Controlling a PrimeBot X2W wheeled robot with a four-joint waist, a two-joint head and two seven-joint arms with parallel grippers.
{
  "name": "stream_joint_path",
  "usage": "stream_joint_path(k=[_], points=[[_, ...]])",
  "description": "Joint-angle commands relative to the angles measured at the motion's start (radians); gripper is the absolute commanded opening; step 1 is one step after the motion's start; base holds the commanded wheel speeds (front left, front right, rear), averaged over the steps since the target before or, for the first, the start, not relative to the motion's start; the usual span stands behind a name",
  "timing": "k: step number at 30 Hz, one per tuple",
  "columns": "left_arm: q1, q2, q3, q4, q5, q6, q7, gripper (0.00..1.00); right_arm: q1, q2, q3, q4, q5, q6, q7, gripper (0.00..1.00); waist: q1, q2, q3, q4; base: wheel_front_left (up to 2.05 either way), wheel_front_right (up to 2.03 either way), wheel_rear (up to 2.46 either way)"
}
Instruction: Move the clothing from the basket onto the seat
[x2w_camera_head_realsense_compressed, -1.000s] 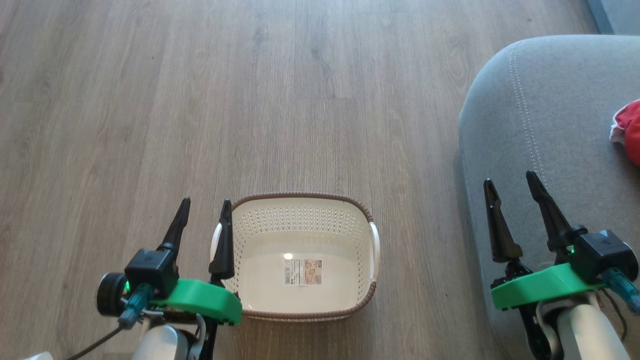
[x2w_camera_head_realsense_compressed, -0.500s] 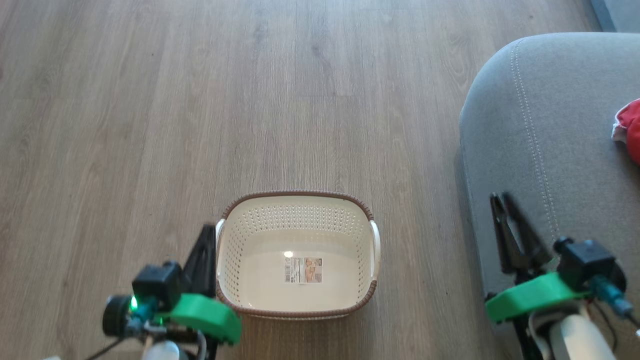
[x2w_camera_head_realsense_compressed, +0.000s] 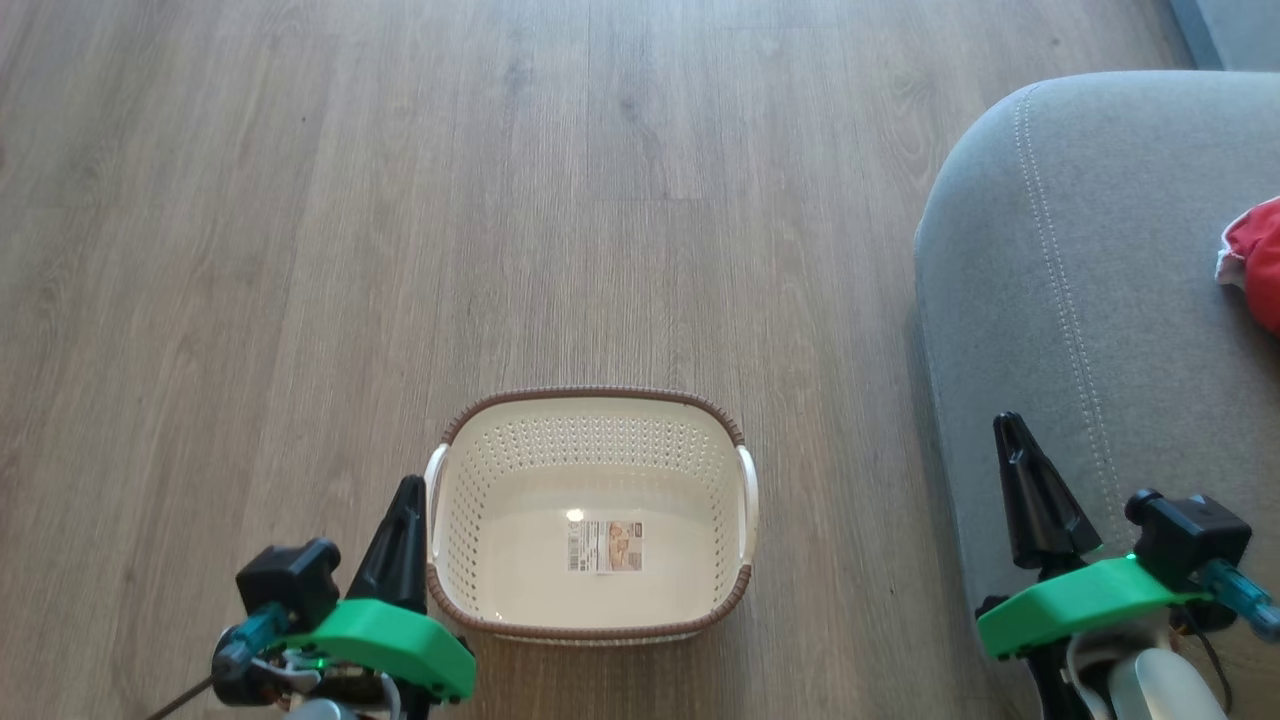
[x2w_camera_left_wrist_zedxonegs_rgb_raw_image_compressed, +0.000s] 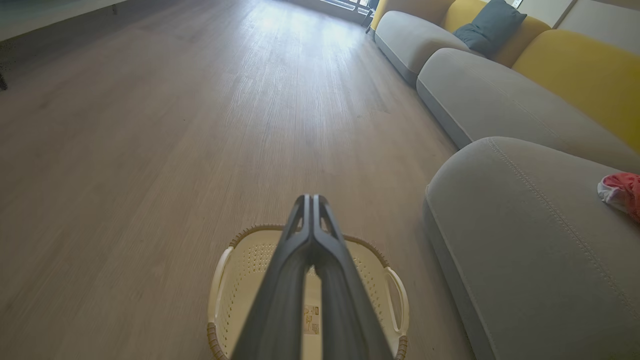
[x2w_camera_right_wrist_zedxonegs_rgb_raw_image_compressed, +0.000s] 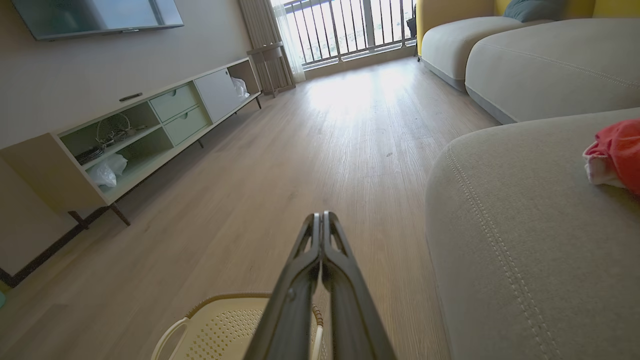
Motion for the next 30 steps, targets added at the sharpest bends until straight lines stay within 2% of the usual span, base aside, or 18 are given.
stream_joint_path(k=[1,30], points=[[-0.036,0.006,0.015,-0.029,-0.024,-0.01,0.004,0.0,-0.037,-0.004,-0.005,-0.025,0.026,0.0,0.003,0.0,0.0,0.0,-0.001,0.0,0.0,0.0,0.0],[-0.056,0.019,0.07,-0.009,-0.359,-0.061,0.075,0.0,-0.057,-0.004,-0.026,0.008,0.369,0.0,0.075,0.0,0.0,0.0,-0.023,-0.01,0.0,0.0,0.0]])
